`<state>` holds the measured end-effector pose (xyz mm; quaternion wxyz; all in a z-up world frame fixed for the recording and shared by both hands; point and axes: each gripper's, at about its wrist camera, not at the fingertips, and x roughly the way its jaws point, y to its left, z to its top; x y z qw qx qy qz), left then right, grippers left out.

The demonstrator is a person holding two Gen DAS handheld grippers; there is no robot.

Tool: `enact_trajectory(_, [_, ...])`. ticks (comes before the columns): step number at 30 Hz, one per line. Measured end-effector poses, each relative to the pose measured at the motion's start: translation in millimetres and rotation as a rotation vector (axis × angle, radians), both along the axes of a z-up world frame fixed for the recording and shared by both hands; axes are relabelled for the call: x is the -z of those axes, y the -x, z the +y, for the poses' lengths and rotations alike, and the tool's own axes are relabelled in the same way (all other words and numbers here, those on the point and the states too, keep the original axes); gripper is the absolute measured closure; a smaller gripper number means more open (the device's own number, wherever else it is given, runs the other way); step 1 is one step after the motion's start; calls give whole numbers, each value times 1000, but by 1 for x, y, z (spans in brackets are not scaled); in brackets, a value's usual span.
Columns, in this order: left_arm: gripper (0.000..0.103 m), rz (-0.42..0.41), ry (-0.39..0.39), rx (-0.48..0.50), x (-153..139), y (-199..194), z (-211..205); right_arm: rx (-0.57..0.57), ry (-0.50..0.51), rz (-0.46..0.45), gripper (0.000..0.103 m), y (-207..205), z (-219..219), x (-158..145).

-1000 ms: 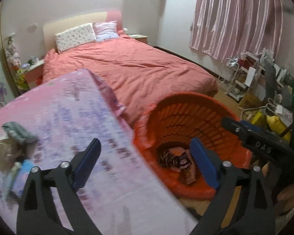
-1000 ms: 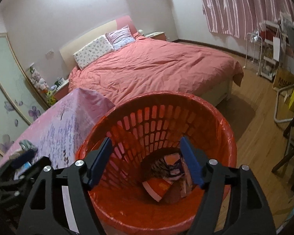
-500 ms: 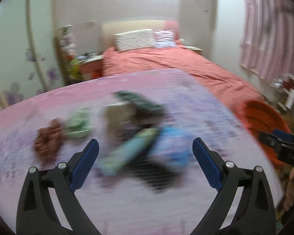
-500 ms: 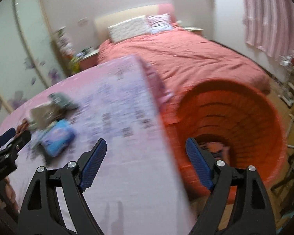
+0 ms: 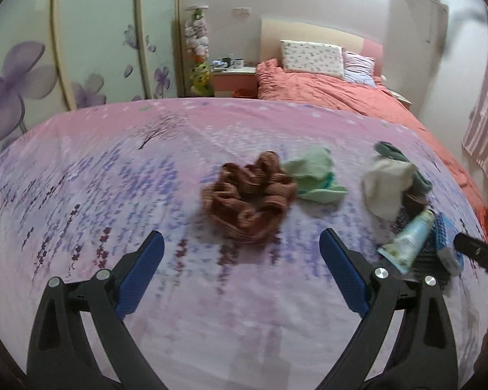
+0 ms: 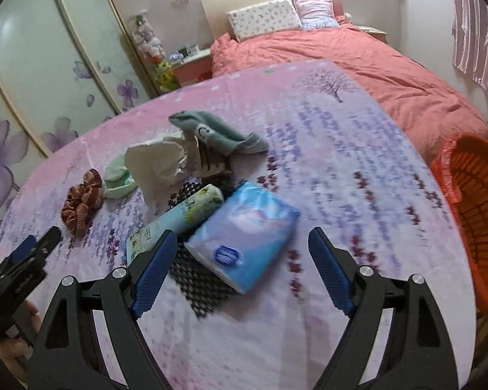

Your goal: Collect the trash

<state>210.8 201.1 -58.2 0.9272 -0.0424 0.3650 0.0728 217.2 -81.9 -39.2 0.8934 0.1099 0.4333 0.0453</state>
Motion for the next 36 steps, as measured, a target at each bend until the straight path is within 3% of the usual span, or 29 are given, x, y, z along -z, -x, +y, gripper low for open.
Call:
enact_trajectory(3, [9,-5,23,-15,2,-1,8,10,11,34,21,-8,11,7])
enact_trajectory(6, [9,-19,56,-12,3,-7,11,24,50,66,34,-11,12,13])
enact_trajectory(9, [9,-11,52,-19,5,-14,10,50,68,65,38,-9,1,15])
enact_trajectory(17, [9,41,-71,5,14,-38,0,136,30,59,33,-11,-51,16])
enact_trajectory(19, [9,46,-69,12,14,-42,-1,143,23,63,26,-14,-53,15])
enact_trajectory(28, [9,89,-82,-18,22,-70,-1,205,62,102,27,-25,-53,20])
enact_trajectory(32, [11,120,-28,-17,28,-80,3,189,94,95,37,-27,-54,19])
enact_trajectory(36, [26,145,41,30,32,-80,2,142,68,65,45,-25,-57,18])
